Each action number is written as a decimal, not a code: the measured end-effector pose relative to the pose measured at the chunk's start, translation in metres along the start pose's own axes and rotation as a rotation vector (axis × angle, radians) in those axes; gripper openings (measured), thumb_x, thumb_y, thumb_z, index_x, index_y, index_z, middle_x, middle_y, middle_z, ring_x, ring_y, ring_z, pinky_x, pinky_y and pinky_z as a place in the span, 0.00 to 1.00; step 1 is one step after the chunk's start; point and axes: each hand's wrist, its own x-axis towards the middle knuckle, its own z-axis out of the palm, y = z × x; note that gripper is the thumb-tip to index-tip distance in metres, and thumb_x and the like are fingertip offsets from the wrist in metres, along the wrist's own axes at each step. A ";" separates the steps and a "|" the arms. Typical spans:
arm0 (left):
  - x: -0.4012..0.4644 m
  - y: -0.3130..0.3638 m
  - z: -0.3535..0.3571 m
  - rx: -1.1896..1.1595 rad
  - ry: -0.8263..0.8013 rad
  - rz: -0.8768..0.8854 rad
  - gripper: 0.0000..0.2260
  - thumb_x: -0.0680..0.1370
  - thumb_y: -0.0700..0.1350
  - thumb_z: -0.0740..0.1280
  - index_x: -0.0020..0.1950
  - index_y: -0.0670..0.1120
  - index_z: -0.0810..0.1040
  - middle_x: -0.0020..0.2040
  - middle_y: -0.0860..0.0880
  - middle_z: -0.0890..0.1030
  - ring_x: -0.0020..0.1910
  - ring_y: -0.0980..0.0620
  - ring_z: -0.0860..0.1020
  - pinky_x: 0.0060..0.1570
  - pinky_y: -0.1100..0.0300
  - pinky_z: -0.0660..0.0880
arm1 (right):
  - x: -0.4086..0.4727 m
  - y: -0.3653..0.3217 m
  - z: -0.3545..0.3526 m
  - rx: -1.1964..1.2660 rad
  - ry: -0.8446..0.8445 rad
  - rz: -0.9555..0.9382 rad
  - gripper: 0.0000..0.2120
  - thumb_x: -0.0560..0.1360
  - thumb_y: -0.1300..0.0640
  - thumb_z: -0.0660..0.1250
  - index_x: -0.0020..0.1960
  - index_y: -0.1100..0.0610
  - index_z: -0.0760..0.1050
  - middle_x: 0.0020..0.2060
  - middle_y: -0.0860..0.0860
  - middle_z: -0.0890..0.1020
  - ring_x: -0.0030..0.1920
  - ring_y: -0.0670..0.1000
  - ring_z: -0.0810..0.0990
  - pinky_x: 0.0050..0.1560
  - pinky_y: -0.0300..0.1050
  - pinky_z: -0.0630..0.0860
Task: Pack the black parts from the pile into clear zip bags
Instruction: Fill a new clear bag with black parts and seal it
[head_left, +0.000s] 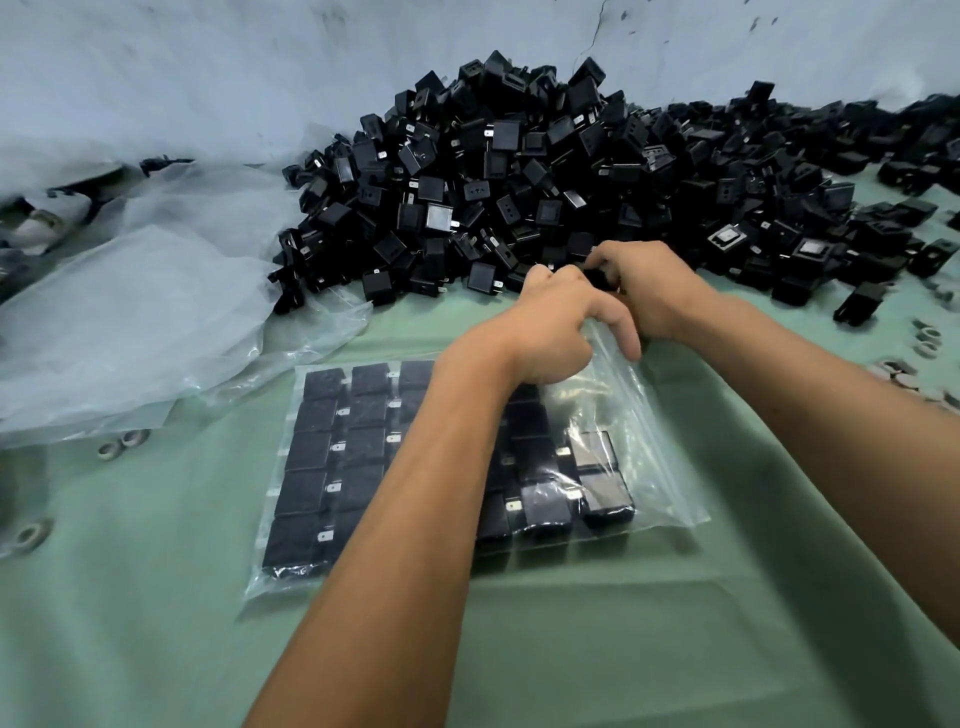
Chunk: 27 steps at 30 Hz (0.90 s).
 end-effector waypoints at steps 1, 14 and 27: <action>-0.001 -0.001 -0.001 0.003 0.004 0.007 0.24 0.79 0.31 0.63 0.51 0.61 0.84 0.60 0.48 0.70 0.65 0.46 0.62 0.71 0.54 0.61 | -0.009 0.000 -0.003 0.021 0.012 0.012 0.18 0.74 0.59 0.74 0.63 0.59 0.79 0.54 0.58 0.82 0.55 0.60 0.80 0.55 0.51 0.76; -0.005 -0.005 -0.012 -0.068 0.080 0.055 0.09 0.75 0.42 0.75 0.44 0.58 0.86 0.60 0.52 0.73 0.67 0.49 0.63 0.67 0.46 0.70 | -0.126 -0.005 -0.018 0.708 -0.048 -0.048 0.16 0.69 0.70 0.79 0.54 0.58 0.84 0.40 0.52 0.78 0.41 0.47 0.75 0.43 0.35 0.75; -0.004 -0.006 -0.013 -0.096 0.073 0.079 0.08 0.75 0.42 0.75 0.45 0.56 0.86 0.60 0.52 0.75 0.68 0.49 0.69 0.66 0.44 0.73 | -0.126 -0.016 -0.009 0.804 -0.214 -0.138 0.12 0.75 0.49 0.74 0.54 0.54 0.87 0.45 0.55 0.89 0.50 0.64 0.85 0.58 0.62 0.79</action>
